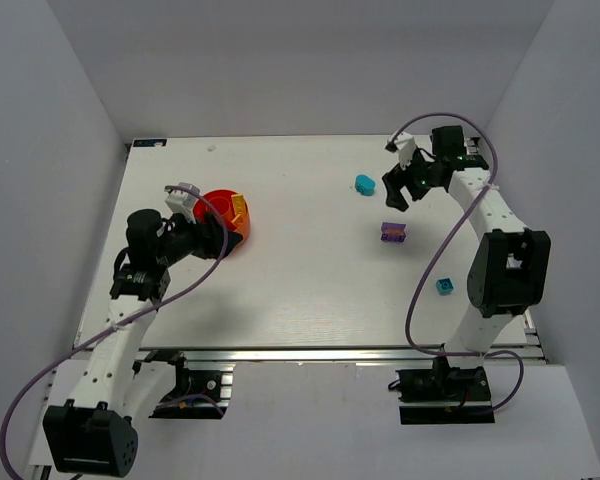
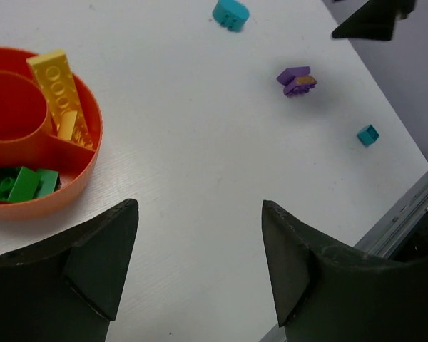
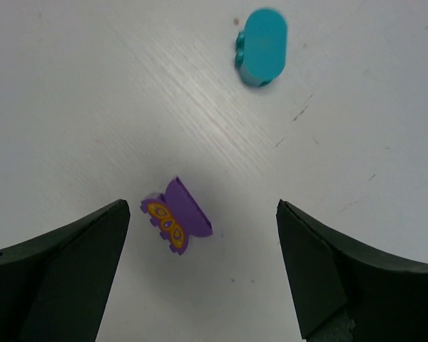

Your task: Sort the legos into containers by color

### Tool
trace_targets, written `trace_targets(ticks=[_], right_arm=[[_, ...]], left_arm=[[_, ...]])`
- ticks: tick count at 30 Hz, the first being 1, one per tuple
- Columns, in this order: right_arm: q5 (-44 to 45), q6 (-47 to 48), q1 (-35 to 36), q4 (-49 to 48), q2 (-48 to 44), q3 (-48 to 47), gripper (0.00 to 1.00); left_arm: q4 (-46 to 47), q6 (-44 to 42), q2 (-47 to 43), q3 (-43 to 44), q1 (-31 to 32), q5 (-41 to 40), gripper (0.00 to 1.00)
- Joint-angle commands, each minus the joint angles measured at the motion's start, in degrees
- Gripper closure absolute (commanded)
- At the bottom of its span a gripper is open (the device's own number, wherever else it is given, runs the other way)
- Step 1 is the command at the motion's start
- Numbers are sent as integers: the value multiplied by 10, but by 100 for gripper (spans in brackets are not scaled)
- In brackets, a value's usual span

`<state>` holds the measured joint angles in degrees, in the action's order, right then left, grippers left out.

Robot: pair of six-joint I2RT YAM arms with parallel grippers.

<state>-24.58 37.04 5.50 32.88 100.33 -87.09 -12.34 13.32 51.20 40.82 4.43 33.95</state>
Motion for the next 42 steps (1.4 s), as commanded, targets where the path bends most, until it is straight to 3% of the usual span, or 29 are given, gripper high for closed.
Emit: trace_targets(ticks=[1, 2, 3, 6, 8, 19, 24, 25, 28, 31, 35, 42], right_arm=[[-20, 54, -5, 82, 17, 4, 11], [-35, 84, -5, 87, 17, 12, 11], [-55, 189, -9, 99, 16, 18, 11], [-98, 383, -17, 171, 23, 38, 11], [-95, 433, -20, 177, 28, 46, 11], [-64, 480, -19, 133, 56, 39, 11], [-52, 437, -40, 211, -20, 46, 17], [-39, 447, -47, 227, -34, 67, 21], [-2, 457, -82, 245, -103, 119, 23], [21, 551, -121, 288, -184, 190, 23], [91, 665, -146, 247, -247, 267, 18], [111, 733, -167, 245, -216, 290, 16]], left_arm=[[29, -15, -53, 0, 3, 30, 20], [31, -13, -58, -3, 3, 30, 20], [31, -13, -62, -3, 3, 26, 20], [28, -12, -63, 1, 3, 23, 19], [28, -12, -62, 0, 3, 29, 19], [28, -9, -63, -3, 3, 31, 17], [31, -4, -63, -3, 3, 34, 17], [32, -2, -62, -3, 3, 36, 16], [31, 2, -64, -1, 3, 38, 17], [28, 7, -73, 0, 3, 36, 16], [23, 7, -82, 1, 3, 31, 16], [8, -4, -90, 13, 3, 22, 16]])
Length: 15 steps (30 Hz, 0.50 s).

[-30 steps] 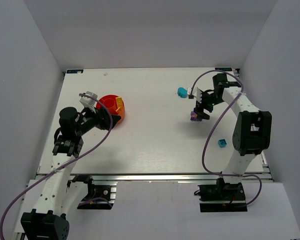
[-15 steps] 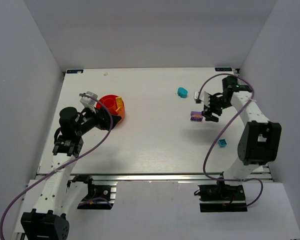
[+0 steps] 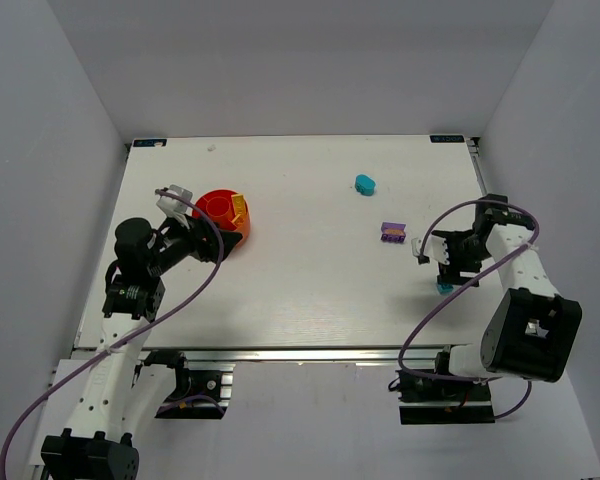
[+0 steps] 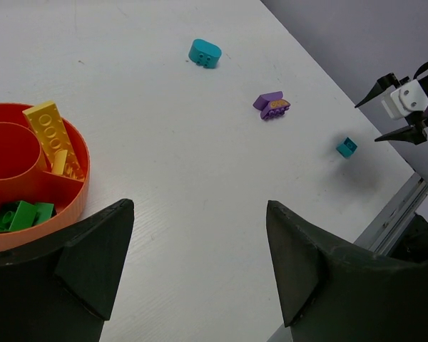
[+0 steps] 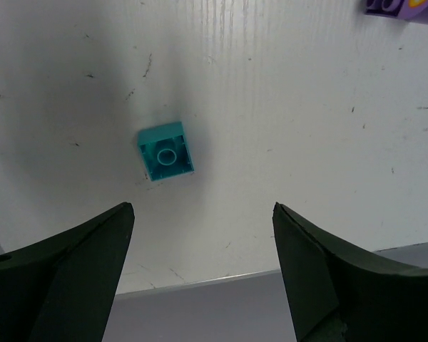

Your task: Sort the legos into containers by color

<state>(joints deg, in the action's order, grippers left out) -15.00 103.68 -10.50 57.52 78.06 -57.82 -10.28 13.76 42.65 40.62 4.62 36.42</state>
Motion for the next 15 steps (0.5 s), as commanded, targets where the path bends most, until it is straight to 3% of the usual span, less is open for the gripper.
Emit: trace_targets(ticks=[1, 15], right_arm=[[17, 72, -6, -9, 9, 9, 16], [30, 57, -1, -86, 71, 64, 16]], left_arm=[[-18, -8, -3, 16, 1, -6, 15], [-36, -16, 1, 24, 1, -29, 15]])
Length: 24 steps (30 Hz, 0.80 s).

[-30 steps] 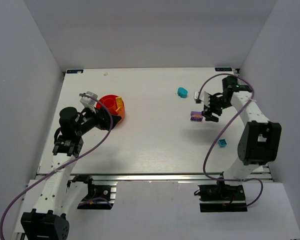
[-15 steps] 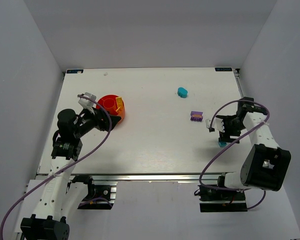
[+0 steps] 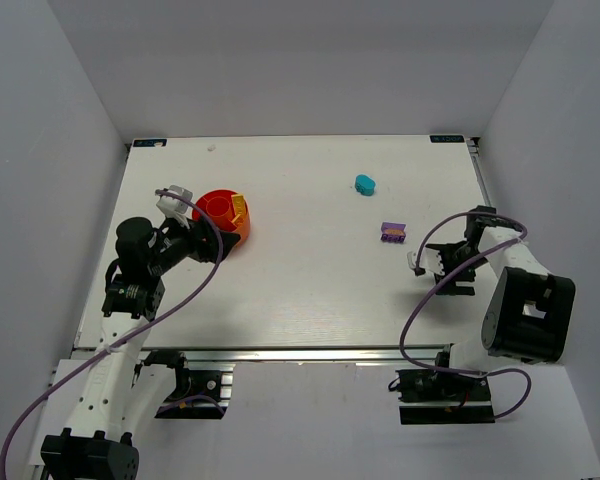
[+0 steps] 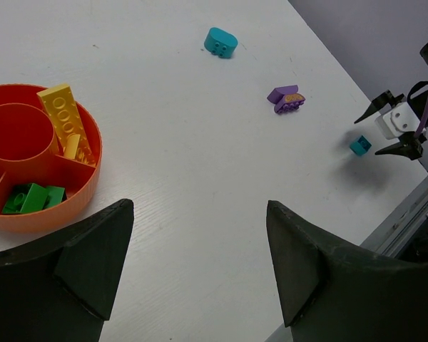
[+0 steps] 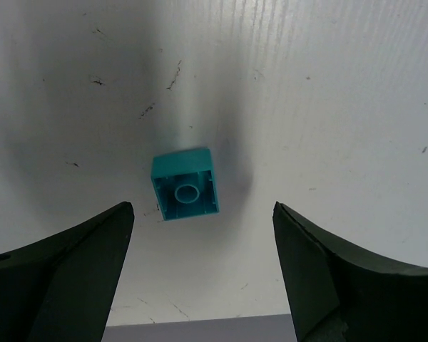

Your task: Sort the legos into containers by color

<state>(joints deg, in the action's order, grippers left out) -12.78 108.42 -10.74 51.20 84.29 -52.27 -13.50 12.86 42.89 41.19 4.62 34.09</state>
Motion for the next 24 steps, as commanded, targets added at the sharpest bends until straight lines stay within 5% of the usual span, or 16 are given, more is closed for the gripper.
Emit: trace_targets(ticks=[1, 10, 13, 20, 24], right_arm=[[6, 4, 1, -30, 13, 9, 16], [8, -7, 0, -51, 50, 14, 23], [6, -16, 0, -44, 64, 2, 32], [-6, -24, -1, -17, 64, -9, 72], [-133, -77, 12, 34, 28, -54, 79]], left_arm=[[-4, -7, -1, 17, 1, -6, 16], [-3, -6, 3, 15, 1, -11, 15], [-3, -6, 3, 14, 1, -18, 15], [2, -6, -5, 10, -4, -31, 15], [5, -6, -11, 7, -4, -46, 15]])
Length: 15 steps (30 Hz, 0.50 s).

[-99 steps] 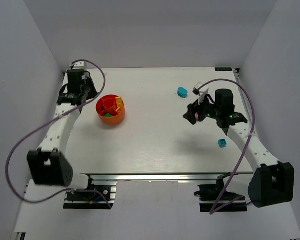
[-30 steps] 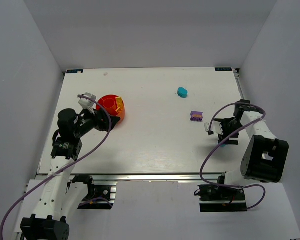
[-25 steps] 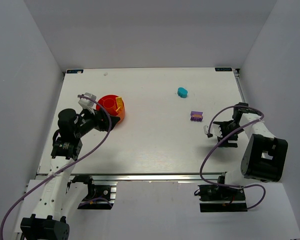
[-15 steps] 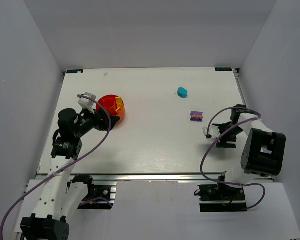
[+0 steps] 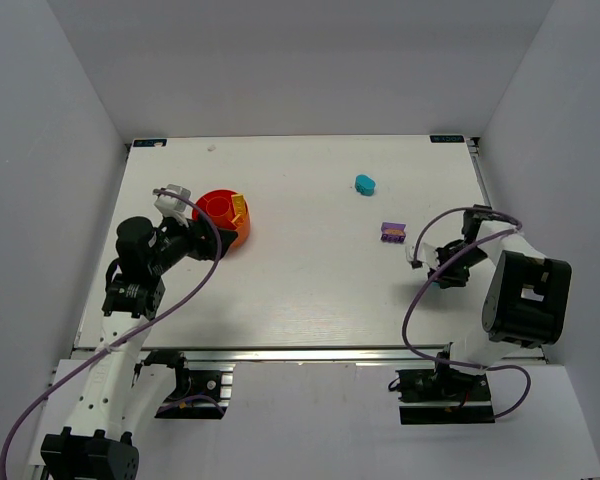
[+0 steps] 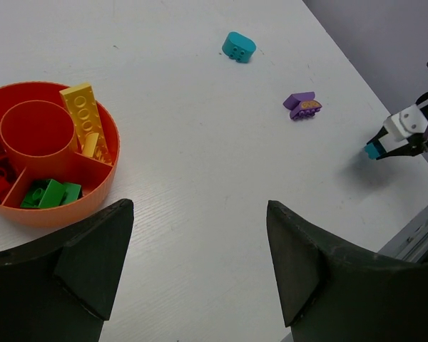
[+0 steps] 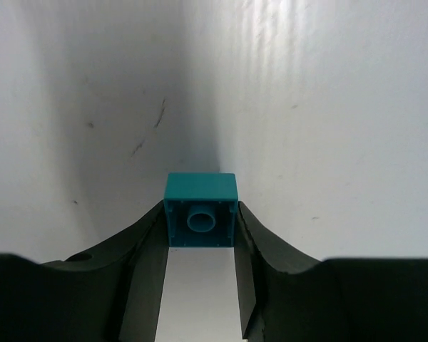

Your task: Sort the legos into containers by color

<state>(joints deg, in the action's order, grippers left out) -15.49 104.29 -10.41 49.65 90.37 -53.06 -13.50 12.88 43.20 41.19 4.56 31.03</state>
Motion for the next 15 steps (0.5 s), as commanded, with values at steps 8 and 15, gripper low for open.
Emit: trace_targets(ticks=[8, 15], right_arm=[[-343, -400, 173, -85, -38, -182, 94], [-317, -767, 331, -295, 141, -400, 96]], left_arm=[[9, -8, -29, -6, -3, -80, 15], [15, -15, -58, -23, -3, -155, 15]])
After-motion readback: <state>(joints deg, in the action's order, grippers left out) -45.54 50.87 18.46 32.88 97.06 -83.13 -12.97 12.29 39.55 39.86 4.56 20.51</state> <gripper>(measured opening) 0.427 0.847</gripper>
